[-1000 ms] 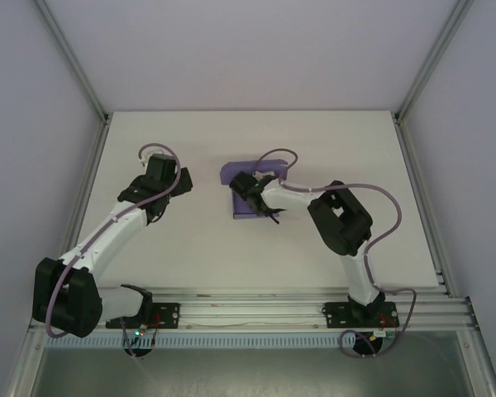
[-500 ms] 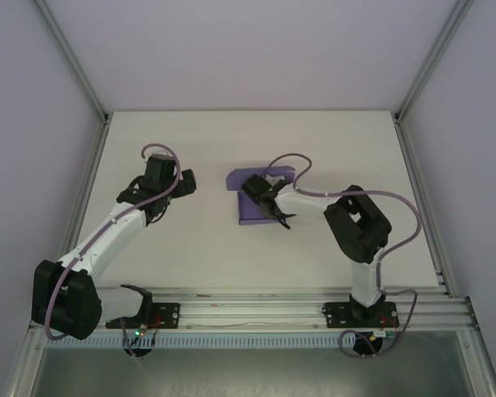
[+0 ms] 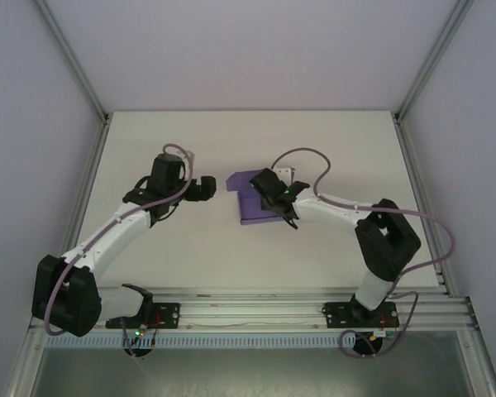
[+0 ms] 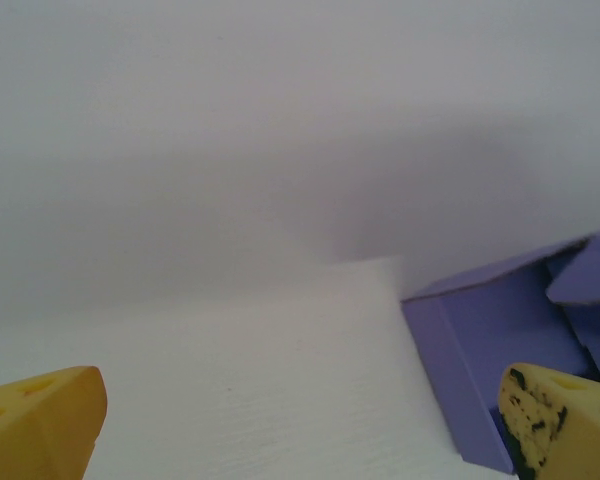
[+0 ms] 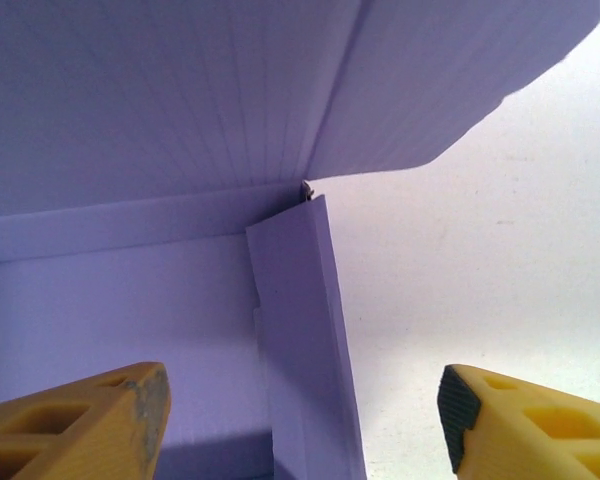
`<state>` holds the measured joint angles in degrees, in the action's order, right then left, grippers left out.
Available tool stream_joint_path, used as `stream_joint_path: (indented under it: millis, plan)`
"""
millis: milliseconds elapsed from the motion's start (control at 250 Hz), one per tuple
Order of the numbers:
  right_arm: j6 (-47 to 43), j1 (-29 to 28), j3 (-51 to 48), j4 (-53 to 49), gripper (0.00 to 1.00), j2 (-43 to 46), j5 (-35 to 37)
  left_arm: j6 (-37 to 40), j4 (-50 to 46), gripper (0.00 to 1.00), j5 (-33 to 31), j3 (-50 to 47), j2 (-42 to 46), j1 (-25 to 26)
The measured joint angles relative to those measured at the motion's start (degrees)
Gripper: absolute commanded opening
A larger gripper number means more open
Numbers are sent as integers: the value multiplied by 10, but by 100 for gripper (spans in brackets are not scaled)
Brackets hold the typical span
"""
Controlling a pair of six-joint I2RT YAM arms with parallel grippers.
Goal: Assemble paper box
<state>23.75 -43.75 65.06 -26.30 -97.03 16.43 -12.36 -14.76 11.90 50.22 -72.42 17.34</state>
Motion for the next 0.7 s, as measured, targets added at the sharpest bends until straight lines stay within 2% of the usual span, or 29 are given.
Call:
stream_joint_path:
  millis: [152,260,440,556,652,700]
  plan:
    - [-14,26,-31,33,61,17,-31,19,1,100,0,3,-22,26]
    - [-20,62,-71,69,58,17,-82,20,5,100,1,3,-26,27]
    - [-36,101,-111,134,47,1,-160,19,12,100,1,3,-26,27]
    - [-52,108,-113,167,31,-16,-186,19,19,100,1,-2,-26,27]
    - [-58,108,-111,179,10,-33,-196,19,22,100,-2,-7,-26,27]
    - [-61,108,-111,183,4,-37,-197,19,22,100,-5,-9,-26,27]
